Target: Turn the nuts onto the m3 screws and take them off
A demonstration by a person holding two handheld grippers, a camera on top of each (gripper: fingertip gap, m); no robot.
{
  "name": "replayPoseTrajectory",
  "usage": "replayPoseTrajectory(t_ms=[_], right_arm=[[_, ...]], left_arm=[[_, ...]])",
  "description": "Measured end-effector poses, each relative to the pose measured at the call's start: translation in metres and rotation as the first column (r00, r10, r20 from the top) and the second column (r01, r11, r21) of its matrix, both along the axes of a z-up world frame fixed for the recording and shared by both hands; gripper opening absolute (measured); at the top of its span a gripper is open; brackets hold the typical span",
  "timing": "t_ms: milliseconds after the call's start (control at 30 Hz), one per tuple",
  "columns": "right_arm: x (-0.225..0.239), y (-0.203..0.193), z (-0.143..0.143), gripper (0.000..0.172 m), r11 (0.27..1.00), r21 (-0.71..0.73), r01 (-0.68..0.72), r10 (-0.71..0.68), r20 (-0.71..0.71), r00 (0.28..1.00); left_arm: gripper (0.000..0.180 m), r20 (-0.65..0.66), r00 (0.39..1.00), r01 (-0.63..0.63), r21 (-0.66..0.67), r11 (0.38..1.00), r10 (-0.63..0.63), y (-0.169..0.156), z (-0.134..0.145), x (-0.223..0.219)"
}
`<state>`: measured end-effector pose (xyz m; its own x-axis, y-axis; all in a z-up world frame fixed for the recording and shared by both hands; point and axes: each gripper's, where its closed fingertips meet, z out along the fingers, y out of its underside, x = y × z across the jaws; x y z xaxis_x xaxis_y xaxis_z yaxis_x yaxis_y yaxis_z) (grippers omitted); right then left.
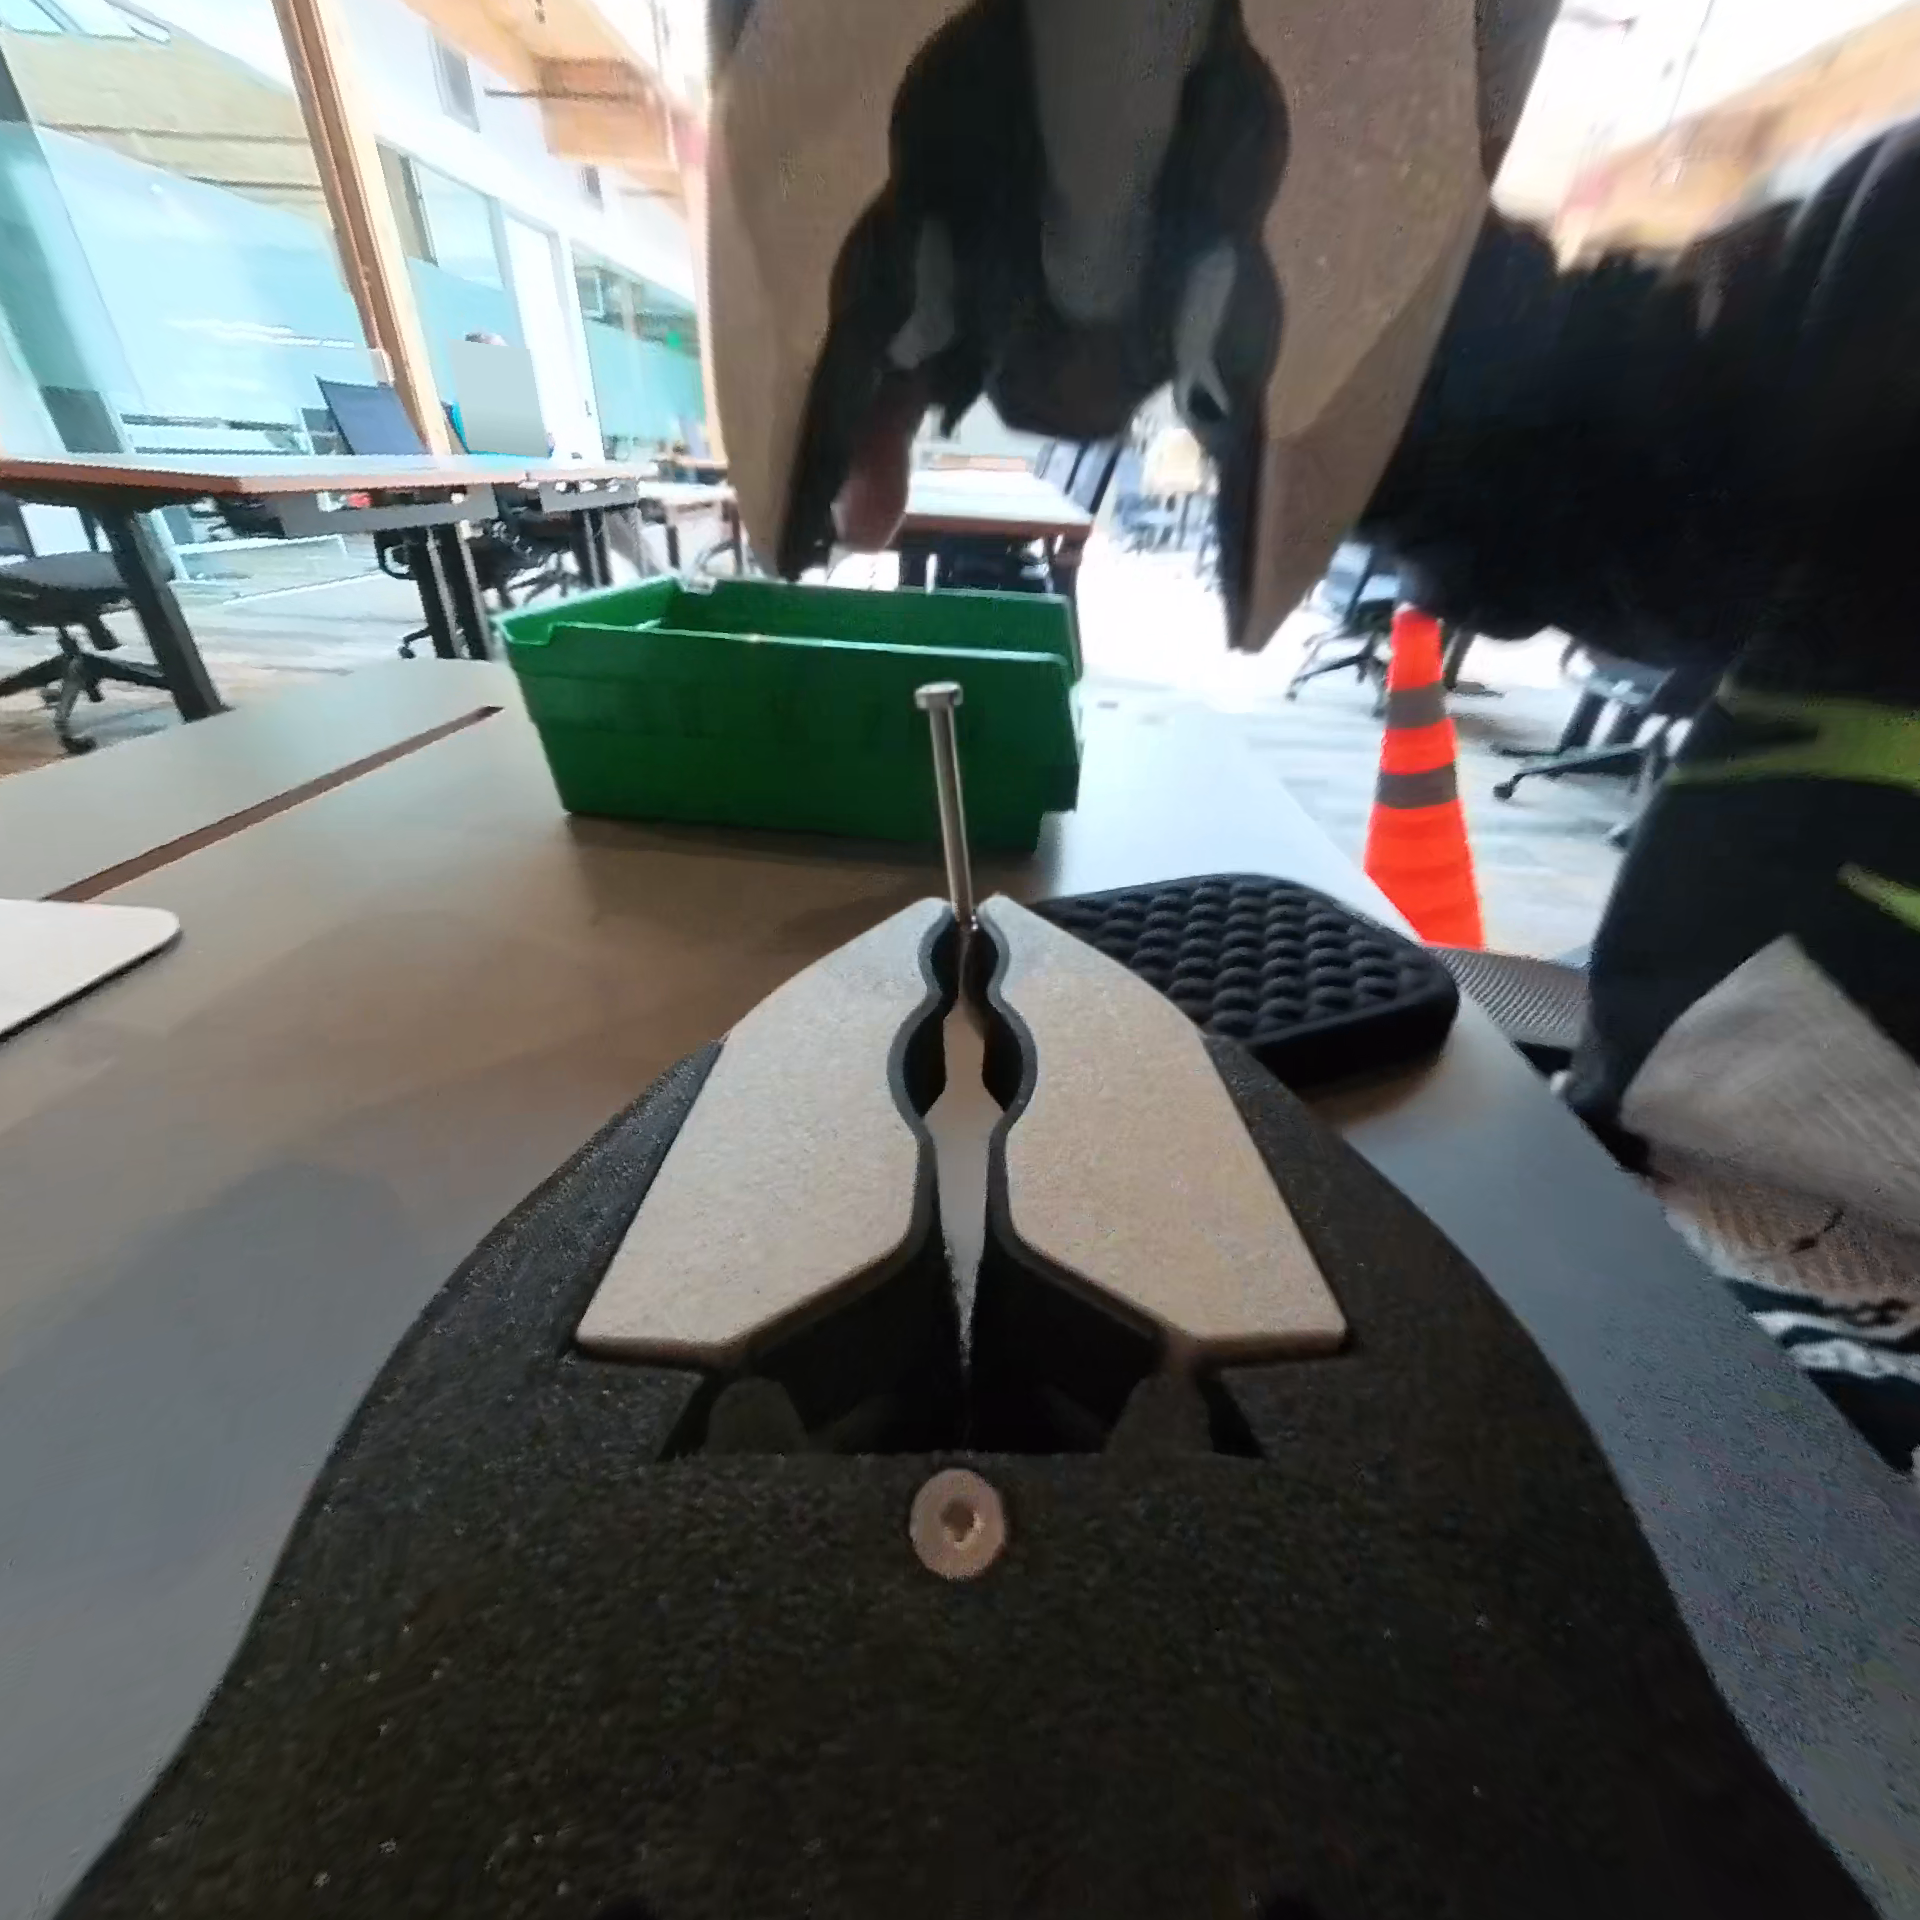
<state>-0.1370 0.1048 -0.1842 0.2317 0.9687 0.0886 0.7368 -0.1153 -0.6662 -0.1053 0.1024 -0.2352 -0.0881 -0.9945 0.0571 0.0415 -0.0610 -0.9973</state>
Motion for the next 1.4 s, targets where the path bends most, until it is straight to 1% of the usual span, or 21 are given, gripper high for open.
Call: replayPoseTrajectory(t_ms=[67, 133, 233, 333, 367, 467, 600, 800, 1000, 1200, 1233, 1400], right_arm=[[-0.004, 0.004, 0.011, 0.064, 0.997, 0.066, 0.027, -0.011, -0.233, 0.972], [-0.001, 0.010, 0.013, 0.073, 0.988, 0.127, 0.091, -0.033, -0.401, 0.915], [-0.003, 0.007, 0.002, 0.078, 0.979, 0.140, 0.147, -0.042, -0.569, 0.821], [-0.013, -0.003, -0.010, 0.081, 0.982, 0.096, 0.160, -0.054, -0.677, 0.734], [-0.016, -0.007, -0.014, 0.083, 0.984, 0.086, 0.158, -0.056, -0.692, 0.719], [-0.020, -0.009, -0.020, 0.084, 0.982, 0.063, 0.178, -0.082, -0.709, 0.701], [-0.022, -0.013, -0.019, 0.082, 0.985, 0.026, 0.169, -0.094, -0.744, 0.661], [-0.026, -0.017, -0.016, 0.081, 0.986, 0.038, 0.161, -0.079, -0.746, 0.661], [-0.023, -0.018, -0.015, 0.082, 0.983, 0.022, 0.183, -0.104, -0.754, 0.649], [-0.015, -0.026, -0.015, 0.080, 0.974, 0.041, 0.222, -0.117, -0.750, 0.651], [-0.013, -0.027, -0.014, 0.077, 0.971, 0.044, 0.234, -0.122, -0.751, 0.649], [-0.004, -0.019, -0.003, 0.074, 0.951, 0.063, 0.303, -0.140, -0.785, 0.603]], left_arm=[[0.001, 0.046, 0.999, 0.018, -0.032, 0.999, -0.016, 0.002, 0.006, -0.004], [0.001, 0.063, 0.998, 0.031, -0.035, 0.999, -0.029, 0.001, 0.008, -0.005], [0.001, 0.053, 0.997, 0.054, -0.025, 0.998, -0.052, -0.002, 0.005, -0.004], [0.001, 0.027, 0.997, 0.067, -0.019, 0.998, -0.066, -0.005, 0.000, -0.002], [0.001, 0.019, 0.997, 0.074, -0.019, 0.997, -0.073, -0.006, -0.002, -0.001], [0.001, 0.013, 0.997, 0.078, -0.018, 0.997, -0.077, -0.007, -0.003, 0.000], [0.001, 0.008, 0.997, 0.077, -0.017, 0.997, -0.077, -0.007, -0.003, 0.000], [0.001, 0.005, 0.998, 0.065, -0.027, 0.997, -0.065, -0.004, -0.003, 0.001], [0.001, 0.007, 0.999, 0.042, -0.039, 0.998, -0.042, 0.000, -0.003, 0.000], [0.001, 0.005, 1.000, 0.028, -0.038, 0.999, -0.028, 0.002, -0.003, 0.000], [0.001, 0.003, 1.000, 0.029, -0.036, 0.999, -0.029, 0.002, -0.004, 0.000], [0.001, 0.001, 0.999, 0.032, -0.032, 0.999, -0.032, 0.001, -0.004, 0.000]])
